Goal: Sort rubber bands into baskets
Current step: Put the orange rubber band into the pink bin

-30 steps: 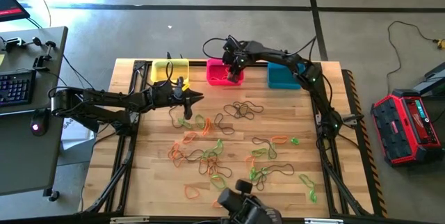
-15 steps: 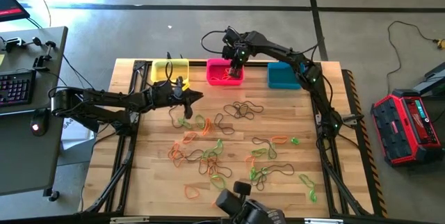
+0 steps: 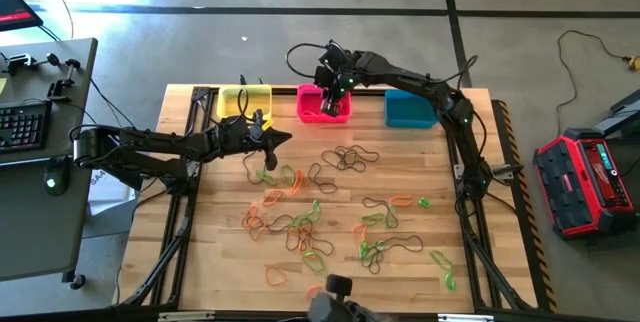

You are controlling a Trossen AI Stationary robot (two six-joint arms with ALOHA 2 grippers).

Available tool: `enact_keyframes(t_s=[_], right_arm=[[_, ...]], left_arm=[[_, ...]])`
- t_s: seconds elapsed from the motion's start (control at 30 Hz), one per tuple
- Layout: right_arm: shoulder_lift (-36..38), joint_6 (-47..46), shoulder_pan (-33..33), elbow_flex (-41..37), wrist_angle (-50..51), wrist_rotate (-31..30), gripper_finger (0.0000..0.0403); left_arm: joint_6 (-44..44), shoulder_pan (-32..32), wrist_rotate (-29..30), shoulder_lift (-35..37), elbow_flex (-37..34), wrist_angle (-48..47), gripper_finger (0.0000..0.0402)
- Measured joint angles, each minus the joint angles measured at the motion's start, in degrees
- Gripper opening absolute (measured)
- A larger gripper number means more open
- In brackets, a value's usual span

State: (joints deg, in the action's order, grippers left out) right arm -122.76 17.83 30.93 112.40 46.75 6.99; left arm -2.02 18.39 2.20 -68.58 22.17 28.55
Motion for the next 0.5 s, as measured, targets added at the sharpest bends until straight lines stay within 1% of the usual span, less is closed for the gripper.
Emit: enact_keyframes(t_s=[0.17,0.37,0.5], right_arm=[[6.71,-4.62,-1.64,-12.54,-10.21,-1.13,0.0000],[17.10,-10.80,-4.34,-31.37,-25.46,-6.52,0.0000],[24.10,-14.44,-6.56,-42.96,-32.88,-10.12,0.0000]], left_arm=[[-0.03,0.00,0.00,0.00,0.00,0.14,0.0001],[0.28,0.00,0.02,0.00,0.00,0.78,0.0001],[-0.06,0.00,0.04,0.00,0.00,1.96,0.0001]])
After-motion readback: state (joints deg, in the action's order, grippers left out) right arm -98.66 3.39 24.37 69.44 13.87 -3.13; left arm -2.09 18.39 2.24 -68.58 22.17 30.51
